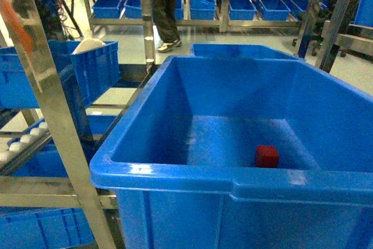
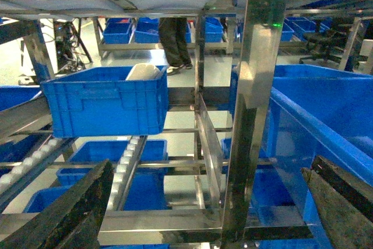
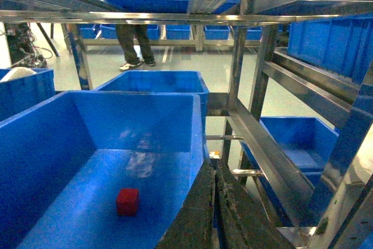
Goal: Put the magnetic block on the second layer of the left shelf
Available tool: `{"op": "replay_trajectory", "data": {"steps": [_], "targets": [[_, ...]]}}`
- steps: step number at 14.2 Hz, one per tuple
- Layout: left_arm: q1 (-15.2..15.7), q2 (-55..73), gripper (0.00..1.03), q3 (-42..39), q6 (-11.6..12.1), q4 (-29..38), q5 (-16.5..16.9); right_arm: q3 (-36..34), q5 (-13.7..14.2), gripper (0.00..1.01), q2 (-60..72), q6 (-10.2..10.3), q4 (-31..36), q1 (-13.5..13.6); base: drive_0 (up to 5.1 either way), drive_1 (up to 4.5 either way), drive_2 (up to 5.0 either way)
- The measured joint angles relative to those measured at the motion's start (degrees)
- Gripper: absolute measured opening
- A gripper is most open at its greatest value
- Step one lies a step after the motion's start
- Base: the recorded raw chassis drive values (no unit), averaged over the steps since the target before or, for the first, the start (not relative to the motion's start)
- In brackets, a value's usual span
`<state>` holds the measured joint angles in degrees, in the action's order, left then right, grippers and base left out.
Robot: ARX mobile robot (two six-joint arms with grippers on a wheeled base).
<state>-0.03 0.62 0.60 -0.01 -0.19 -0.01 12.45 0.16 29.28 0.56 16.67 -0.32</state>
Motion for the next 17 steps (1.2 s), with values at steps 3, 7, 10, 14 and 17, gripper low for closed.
{"op": "replay_trajectory", "data": {"steps": [3,7,10,14,17], "targets": [[0.00,0.00,0.98,0.00,0.00,0.00,-0.02,-6.82,0.00,0.02,-8.31,-0.24,-1.31,0.00,0.0,0.00,0.0],[0.00,0.00,0.98,0.00,0.02,0.00,-0.02,-8.85,0.02,0.02,-11.82,-0.24,-3.08,0.00,0.0,0.00,0.0],[0.00,0.00,0.98,0.00,0.02,0.00,-0.02,-9.75,0.00,0.02,-15.02,-0.22,-4.98,0.00,0.0,0.00,0.0],[0.00,0.00,0.98,0.00,0.02,0.00,-0.02,-11.69,-0.04,0.02,-18.25,-0.24,-5.81,0.00,0.0,0.00,0.0],[0.00,0.00,0.98,0.00,0.00,-0.02,-0.02,-11.65,-0.22,0.02,-28.96,-0.24,-15.82,0.00,0.0,0.00,0.0]]}}
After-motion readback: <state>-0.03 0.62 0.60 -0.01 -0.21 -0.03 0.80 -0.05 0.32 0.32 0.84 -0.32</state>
